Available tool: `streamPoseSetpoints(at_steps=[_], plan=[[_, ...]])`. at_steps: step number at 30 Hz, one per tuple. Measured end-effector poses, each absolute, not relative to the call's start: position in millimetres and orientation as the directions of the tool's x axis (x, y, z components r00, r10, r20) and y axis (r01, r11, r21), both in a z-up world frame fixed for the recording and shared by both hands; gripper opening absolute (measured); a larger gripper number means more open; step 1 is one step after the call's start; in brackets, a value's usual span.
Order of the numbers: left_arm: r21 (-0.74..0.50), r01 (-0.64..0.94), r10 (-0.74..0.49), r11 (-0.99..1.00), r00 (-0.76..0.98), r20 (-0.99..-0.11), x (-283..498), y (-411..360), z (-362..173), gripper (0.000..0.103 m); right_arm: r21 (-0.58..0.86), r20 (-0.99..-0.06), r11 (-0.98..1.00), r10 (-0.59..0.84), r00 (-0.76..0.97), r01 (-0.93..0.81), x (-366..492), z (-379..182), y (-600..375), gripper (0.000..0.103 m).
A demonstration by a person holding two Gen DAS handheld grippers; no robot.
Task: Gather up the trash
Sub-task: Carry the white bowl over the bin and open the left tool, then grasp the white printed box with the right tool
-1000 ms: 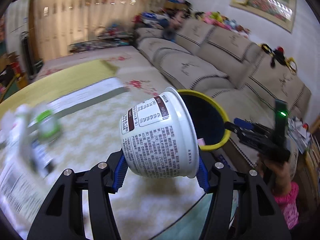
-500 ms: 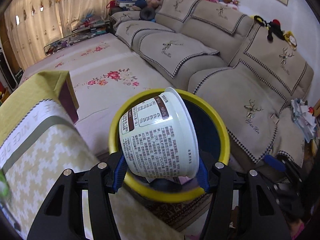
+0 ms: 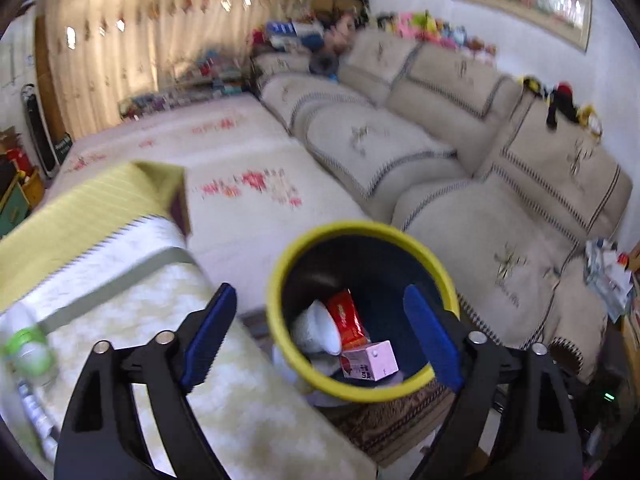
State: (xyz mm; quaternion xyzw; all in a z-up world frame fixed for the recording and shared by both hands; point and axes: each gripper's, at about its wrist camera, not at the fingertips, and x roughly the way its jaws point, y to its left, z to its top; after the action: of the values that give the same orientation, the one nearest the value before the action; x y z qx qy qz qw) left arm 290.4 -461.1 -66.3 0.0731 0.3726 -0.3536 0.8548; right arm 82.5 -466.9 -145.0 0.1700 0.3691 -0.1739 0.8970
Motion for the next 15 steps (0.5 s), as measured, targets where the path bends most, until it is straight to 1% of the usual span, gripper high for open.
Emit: streamPoseSetpoints(at_steps=[3, 6, 10, 13, 15], plan=[[-0.132, 0.642, -0.562, 0.755, 0.53, -0.635, 264, -412, -40, 0.092, 0.17, -0.722, 0.893, -0.176, 0.669, 0.417, 91, -146, -457, 0.059], [-0.11, 0.616, -0.545, 0.78, 0.584, -0.602, 243, -364, -25, 0.094, 0.159, -0.728, 0.905, -0.162, 0.666, 0.394, 101, -147, -446, 0.06], [-0.142, 0.538, -0.515, 0.831, 0.646, -0.563, 217, -286, -13, 0.097, 0.132, -0.735, 0.93, -0.141, 0.663, 0.344, 115, -146, -422, 0.064], [-0.133, 0.475, -0.462, 0.87, 0.691, -0.556, 203, -234, -8, 0.098, 0.129, -0.735, 0.951, -0.098, 0.671, 0.28, 128, -143, -398, 0.065], [-0.11, 0.411, -0.4, 0.905, 0.738, -0.544, 194, -197, -5, 0.098, 0.123, -0.733, 0.966, -0.066, 0.677, 0.227, 139, -140, -377, 0.065]])
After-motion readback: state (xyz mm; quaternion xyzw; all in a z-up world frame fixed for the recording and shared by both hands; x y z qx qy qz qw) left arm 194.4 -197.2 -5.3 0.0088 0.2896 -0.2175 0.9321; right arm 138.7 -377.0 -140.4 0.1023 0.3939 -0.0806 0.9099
